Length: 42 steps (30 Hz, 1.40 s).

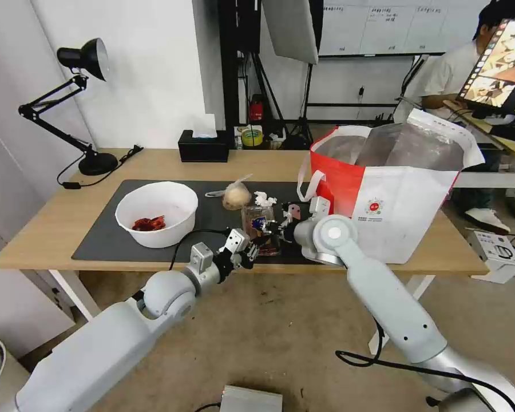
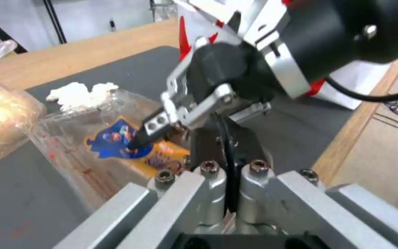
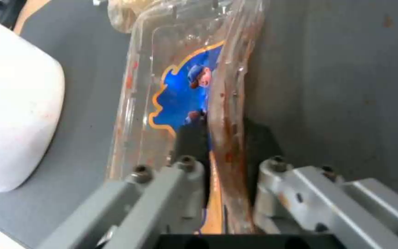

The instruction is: Pick up the trash from the table and place it into the takeout bag.

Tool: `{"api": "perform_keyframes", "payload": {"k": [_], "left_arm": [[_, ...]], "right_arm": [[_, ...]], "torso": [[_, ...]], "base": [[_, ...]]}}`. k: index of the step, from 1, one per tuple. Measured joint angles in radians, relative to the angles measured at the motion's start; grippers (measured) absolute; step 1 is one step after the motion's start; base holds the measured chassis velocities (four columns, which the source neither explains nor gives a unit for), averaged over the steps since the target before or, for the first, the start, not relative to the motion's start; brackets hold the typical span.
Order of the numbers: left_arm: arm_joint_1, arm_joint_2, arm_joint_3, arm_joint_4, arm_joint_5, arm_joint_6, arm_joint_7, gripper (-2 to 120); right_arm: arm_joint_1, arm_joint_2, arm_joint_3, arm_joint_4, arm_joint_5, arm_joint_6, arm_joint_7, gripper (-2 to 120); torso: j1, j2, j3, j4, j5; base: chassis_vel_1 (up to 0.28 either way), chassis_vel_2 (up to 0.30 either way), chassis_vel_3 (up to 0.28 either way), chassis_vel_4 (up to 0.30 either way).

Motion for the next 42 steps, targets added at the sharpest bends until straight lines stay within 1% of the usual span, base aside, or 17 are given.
{"api": "perform_keyframes", "payload": {"k": [3, 5, 12, 16, 20, 23, 24, 27, 29, 30, 31, 34, 35, 38, 39, 41, 42], "left_arm": [[0.006, 0.004, -0.005, -0.004, 0.000, 0.000, 0.000, 0], [0.010, 0.006, -0.009, -0.006, 0.000, 0.000, 0.000, 0], [0.030, 0.021, -0.033, -0.025, -0.002, -0.001, 0.000, 0], [0.062, 0.038, -0.075, -0.048, -0.010, -0.001, 0.000, 0], [0.120, 0.060, -0.137, -0.070, -0.011, -0.007, 0.002, 0], [0.208, 0.078, -0.227, -0.106, -0.006, -0.014, 0.007, 0], [0.208, 0.078, -0.227, -0.106, -0.006, -0.014, 0.007, 0], [0.334, 0.097, -0.328, -0.157, 0.024, -0.028, 0.007, 0], [0.359, 0.100, -0.346, -0.167, 0.031, -0.032, 0.007, 0], [0.411, 0.102, -0.381, -0.190, 0.045, -0.041, 0.005, 3], [0.411, 0.102, -0.381, -0.190, 0.045, -0.041, 0.005, 3], [0.532, 0.093, -0.471, -0.234, 0.071, -0.058, 0.004, 17], [0.532, 0.093, -0.471, -0.234, 0.071, -0.058, 0.004, 17], [0.605, 0.073, -0.532, -0.255, 0.083, -0.076, 0.004, 31], [0.605, 0.073, -0.532, -0.255, 0.083, -0.076, 0.004, 31], [0.644, 0.052, -0.574, -0.262, 0.082, -0.097, 0.004, 43], [0.644, 0.052, -0.574, -0.262, 0.082, -0.097, 0.004, 43]], "right_arm": [[-0.002, 0.000, 0.003, 0.003, 0.001, 0.000, 0.000, 3], [-0.003, 0.000, 0.004, 0.003, 0.001, 0.000, 0.000, 0], [-0.005, -0.002, 0.015, 0.004, 0.004, 0.000, -0.003, 0], [-0.006, -0.001, 0.024, 0.006, 0.004, -0.001, -0.008, 0], [-0.007, -0.004, 0.030, 0.013, 0.004, -0.001, -0.014, 0], [-0.007, -0.011, 0.029, 0.020, 0.003, -0.001, -0.025, 0], [-0.007, -0.011, 0.029, 0.020, 0.003, -0.001, -0.025, 0], [-0.014, -0.021, 0.033, 0.045, 0.003, 0.003, -0.044, 0], [-0.016, -0.024, 0.034, 0.052, 0.003, 0.005, -0.048, 0], [-0.022, -0.029, 0.034, 0.067, 0.002, 0.011, -0.059, 0], [-0.022, -0.029, 0.034, 0.067, 0.002, 0.011, -0.059, 0], [-0.037, -0.045, 0.039, 0.111, 0.001, 0.031, -0.098, 0], [-0.037, -0.045, 0.039, 0.111, 0.001, 0.031, -0.098, 0], [-0.049, -0.069, 0.053, 0.163, -0.001, 0.052, -0.138, 0], [-0.049, -0.069, 0.053, 0.163, -0.001, 0.052, -0.138, 0], [-0.051, -0.093, 0.070, 0.212, -0.003, 0.075, -0.175, 0], [-0.051, -0.093, 0.070, 0.212, -0.003, 0.075, -0.175, 0]], "torso": [[0.000, 0.000, 0.000, 0.0003, 0.0000], [0.000, 0.000, 0.000, 0.0003, 0.0001], [0.000, 0.000, 0.000, 0.0002, 0.0000], [0.000, 0.000, 0.000, 0.0002, 0.0001], [0.000, 0.000, 0.000, -0.0002, -0.0002], [0.000, 0.000, 0.000, -0.0001, -0.0002], [0.000, 0.000, 0.000, -0.0001, -0.0002], [0.000, 0.000, 0.000, 0.0000, -0.0003], [0.000, 0.000, 0.000, -0.0001, -0.0003], [0.000, 0.000, 0.000, -0.0003, -0.0002], [0.000, 0.000, 0.000, -0.0003, -0.0002], [0.000, 0.000, 0.000, 0.0000, 0.0000], [0.000, 0.000, 0.000, 0.0000, 0.0000], [0.000, 0.000, 0.000, 0.0000, 0.0000], [0.000, 0.000, 0.000, 0.0000, 0.0000], [0.000, 0.000, 0.000, -0.0004, -0.0001], [0.000, 0.000, 0.000, -0.0004, -0.0001]], "base": [[0.000, 0.000, 0.000, 0.000], [0.000, 0.000, 0.000, 0.000], [0.000, 0.000, 0.000, 0.000], [0.000, 0.000, 0.000, 0.000], [0.000, 0.000, 0.000, 0.000], [0.000, 0.000, 0.000, 0.000], [0.000, 0.000, 0.000, 0.000], [0.000, 0.000, 0.000, 0.000], [0.000, 0.000, 0.000, 0.000], [0.000, 0.000, 0.000, 0.000], [0.000, 0.000, 0.000, 0.000], [0.000, 0.000, 0.000, 0.000], [0.000, 0.000, 0.000, 0.000], [0.000, 0.000, 0.000, 0.000], [0.000, 0.000, 0.000, 0.000], [0.000, 0.000, 0.000, 0.000], [0.000, 0.000, 0.000, 0.000]]}}
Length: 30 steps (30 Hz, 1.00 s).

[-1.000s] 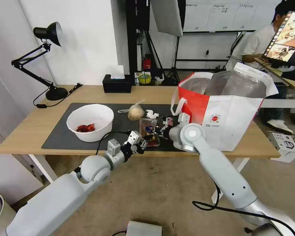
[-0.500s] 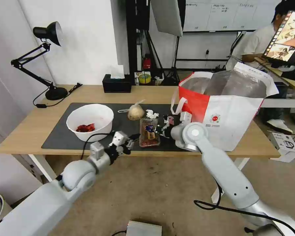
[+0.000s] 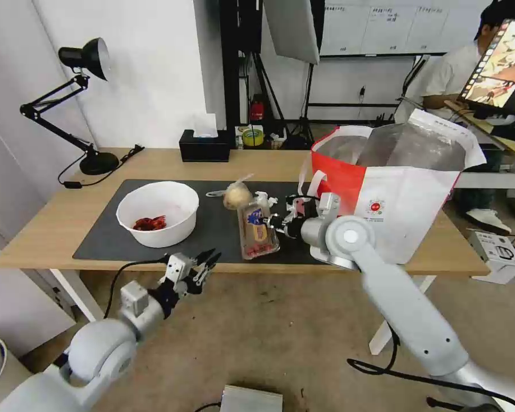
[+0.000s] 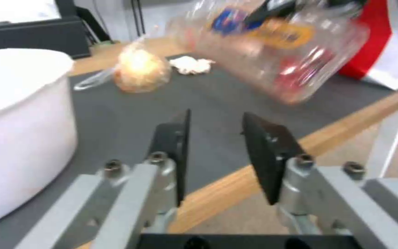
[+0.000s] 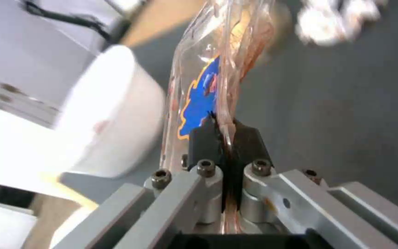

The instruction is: Pick up the trash from the table and place it into the takeout bag.

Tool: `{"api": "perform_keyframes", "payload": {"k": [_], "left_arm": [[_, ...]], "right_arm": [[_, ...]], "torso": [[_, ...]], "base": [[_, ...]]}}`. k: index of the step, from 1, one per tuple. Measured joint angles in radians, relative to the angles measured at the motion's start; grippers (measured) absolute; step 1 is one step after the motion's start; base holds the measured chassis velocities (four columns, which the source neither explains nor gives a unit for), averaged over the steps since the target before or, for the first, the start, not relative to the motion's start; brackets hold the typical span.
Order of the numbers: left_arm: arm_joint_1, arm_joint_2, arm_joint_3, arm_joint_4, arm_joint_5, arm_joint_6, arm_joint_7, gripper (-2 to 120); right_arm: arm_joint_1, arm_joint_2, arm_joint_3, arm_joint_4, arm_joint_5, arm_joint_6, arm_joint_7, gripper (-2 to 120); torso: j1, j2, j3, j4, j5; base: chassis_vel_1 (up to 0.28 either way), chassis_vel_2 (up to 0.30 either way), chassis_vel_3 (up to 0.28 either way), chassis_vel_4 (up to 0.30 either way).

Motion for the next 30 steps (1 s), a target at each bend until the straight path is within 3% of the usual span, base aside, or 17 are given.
{"api": "perform_keyframes", "payload": {"k": [4, 6, 8, 10, 16, 28, 30], "left_arm": [[0.042, -0.020, -0.053, -0.012, 0.006, -0.017, 0.000, 56], [0.070, -0.032, -0.093, -0.025, 0.010, -0.019, -0.001, 69], [0.084, -0.037, -0.110, -0.030, 0.012, -0.019, -0.001, 72], [0.121, -0.045, -0.146, -0.041, 0.015, -0.023, -0.001, 83], [0.161, -0.057, -0.182, -0.050, 0.018, -0.031, 0.003, 99], [0.157, -0.074, -0.183, -0.054, 0.017, -0.033, 0.023, 100], [0.153, -0.078, -0.170, -0.046, 0.017, -0.033, 0.024, 100]], "right_arm": [[0.028, -0.017, 0.033, 0.046, 0.001, 0.029, -0.038, 0], [0.059, -0.027, 0.057, 0.073, 0.007, 0.049, -0.056, 0], [0.075, -0.032, 0.068, 0.085, 0.015, 0.055, -0.058, 0], [0.108, -0.043, 0.092, 0.106, 0.033, 0.070, -0.058, 0], [0.164, -0.088, 0.137, 0.121, 0.082, 0.093, -0.029, 0], [0.173, -0.207, 0.251, 0.097, 0.122, 0.107, -0.027, 0], [0.169, -0.261, 0.291, 0.074, 0.135, 0.111, -0.029, 0]], "torso": [[0.000, 0.000, 0.000, 0.0002, -0.0001], [0.000, 0.000, 0.000, 0.0002, 0.0000], [0.000, 0.000, 0.000, 0.0002, 0.0000], [0.000, 0.000, 0.000, 0.0002, 0.0000], [0.000, 0.000, 0.000, 0.0004, 0.0000], [0.000, 0.000, 0.000, 0.0002, 0.0003], [0.000, 0.000, 0.000, 0.0001, 0.0003]], "base": [[0.000, 0.000, 0.000, 0.000], [0.000, 0.000, 0.000, 0.000], [0.000, 0.000, 0.000, 0.000], [0.000, 0.000, 0.000, 0.000], [0.000, 0.000, 0.000, 0.000], [0.000, 0.000, 0.000, 0.000], [0.000, 0.000, 0.000, 0.000]]}}
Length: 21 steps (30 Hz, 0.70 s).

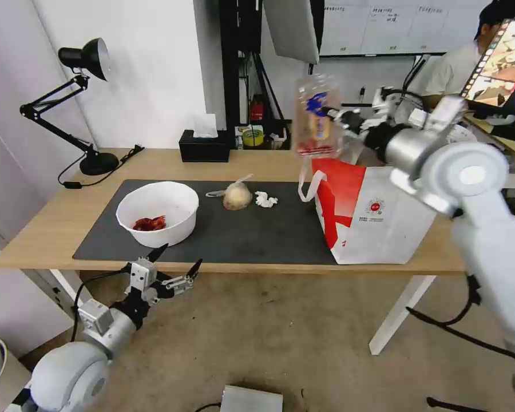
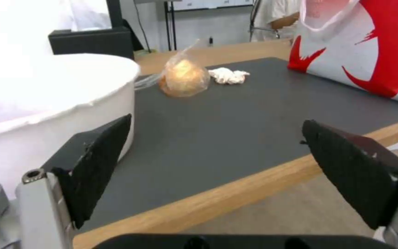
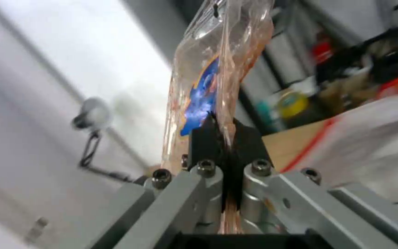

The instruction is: Pick up the trash from the table and place it into the takeout bag.

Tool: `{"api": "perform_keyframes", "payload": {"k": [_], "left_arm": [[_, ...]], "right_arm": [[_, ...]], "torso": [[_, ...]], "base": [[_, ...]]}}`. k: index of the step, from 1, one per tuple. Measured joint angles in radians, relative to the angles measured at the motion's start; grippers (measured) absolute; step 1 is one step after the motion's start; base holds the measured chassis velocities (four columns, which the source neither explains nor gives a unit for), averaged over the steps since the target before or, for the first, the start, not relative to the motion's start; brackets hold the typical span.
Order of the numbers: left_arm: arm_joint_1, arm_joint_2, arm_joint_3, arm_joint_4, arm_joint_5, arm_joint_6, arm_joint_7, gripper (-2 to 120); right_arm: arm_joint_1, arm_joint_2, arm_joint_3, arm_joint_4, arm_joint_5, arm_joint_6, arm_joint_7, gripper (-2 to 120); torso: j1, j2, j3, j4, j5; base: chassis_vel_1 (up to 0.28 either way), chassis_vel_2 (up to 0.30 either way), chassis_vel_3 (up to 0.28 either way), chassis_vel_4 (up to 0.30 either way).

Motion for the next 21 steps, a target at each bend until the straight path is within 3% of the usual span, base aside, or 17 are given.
{"api": "perform_keyframes", "payload": {"k": [9, 21], "left_arm": [[-0.027, -0.002, 0.024, 0.014, -0.002, -0.002, 0.006, 100], [-0.029, 0.017, 0.015, -0.001, -0.011, -0.002, 0.006, 100]], "right_arm": [[-0.018, -0.107, 0.112, -0.084, -0.008, -0.004, -0.050, 0], [-0.093, -0.135, 0.123, -0.143, -0.146, -0.006, -0.143, 0]], "torso": [[0.000, 0.000, 0.000, 0.0000, 0.0000], [0.000, 0.000, 0.000, 0.0001, -0.0002]], "base": [[0.000, 0.000, 0.000, 0.000], [0.000, 0.000, 0.000, 0.000]]}}
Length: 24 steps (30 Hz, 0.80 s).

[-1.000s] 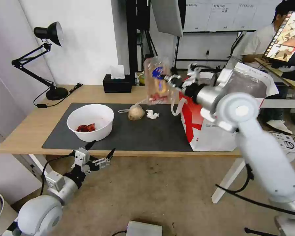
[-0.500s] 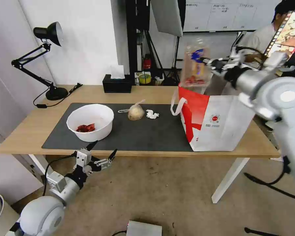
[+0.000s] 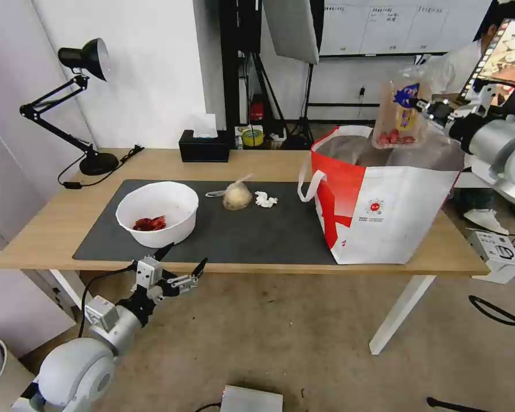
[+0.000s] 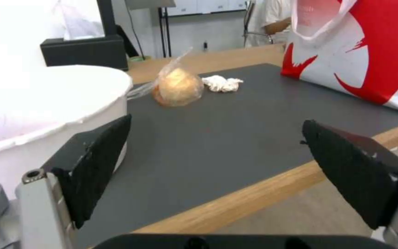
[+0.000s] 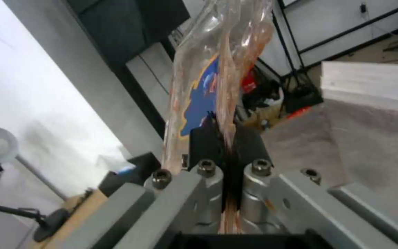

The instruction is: Pick up the trash from the table and place it into the takeout bag.

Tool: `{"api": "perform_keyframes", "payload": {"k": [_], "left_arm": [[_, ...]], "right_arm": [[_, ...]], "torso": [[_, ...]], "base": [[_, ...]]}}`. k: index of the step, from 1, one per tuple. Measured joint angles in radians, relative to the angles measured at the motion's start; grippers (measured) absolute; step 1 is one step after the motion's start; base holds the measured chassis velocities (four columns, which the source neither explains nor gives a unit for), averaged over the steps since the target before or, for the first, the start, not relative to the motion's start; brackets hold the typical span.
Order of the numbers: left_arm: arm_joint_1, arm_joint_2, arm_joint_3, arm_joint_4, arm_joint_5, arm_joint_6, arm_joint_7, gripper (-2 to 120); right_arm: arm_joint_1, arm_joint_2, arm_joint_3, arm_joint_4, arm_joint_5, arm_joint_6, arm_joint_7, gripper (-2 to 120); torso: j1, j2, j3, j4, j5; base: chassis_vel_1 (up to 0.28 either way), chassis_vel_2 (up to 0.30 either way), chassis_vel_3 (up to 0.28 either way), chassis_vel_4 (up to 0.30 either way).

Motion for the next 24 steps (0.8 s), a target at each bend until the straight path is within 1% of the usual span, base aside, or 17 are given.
{"api": "perform_keyframes", "payload": {"k": [4, 13, 19, 24], "left_arm": [[0.000, 0.002, -0.001, -0.006, 0.000, 0.000, 0.000, 100], [0.001, -0.001, 0.003, -0.005, 0.001, 0.000, -0.002, 100], [0.002, -0.004, 0.006, -0.005, 0.004, 0.000, -0.004, 100], [0.003, -0.002, 0.006, -0.008, 0.006, 0.000, -0.005, 100]], "right_arm": [[-0.011, -0.006, -0.019, -0.018, -0.048, 0.000, -0.036, 0], [-0.027, -0.001, -0.035, -0.031, -0.079, 0.002, -0.070, 0], [-0.038, 0.006, -0.043, -0.033, -0.083, 0.003, -0.073, 0], [-0.067, 0.005, -0.040, 0.002, -0.081, 0.002, -0.068, 0]], "torso": [[0.000, 0.000, 0.000, 0.0000, 0.0000], [0.000, 0.000, 0.000, 0.0000, -0.0002], [0.000, 0.000, 0.000, 0.0001, -0.0002], [0.000, 0.000, 0.000, 0.0001, -0.0001]], "base": [[0.000, 0.000, 0.000, 0.000], [0.000, 0.000, 0.000, 0.000], [0.000, 0.000, 0.000, 0.000], [0.000, 0.000, 0.000, 0.000]]}}
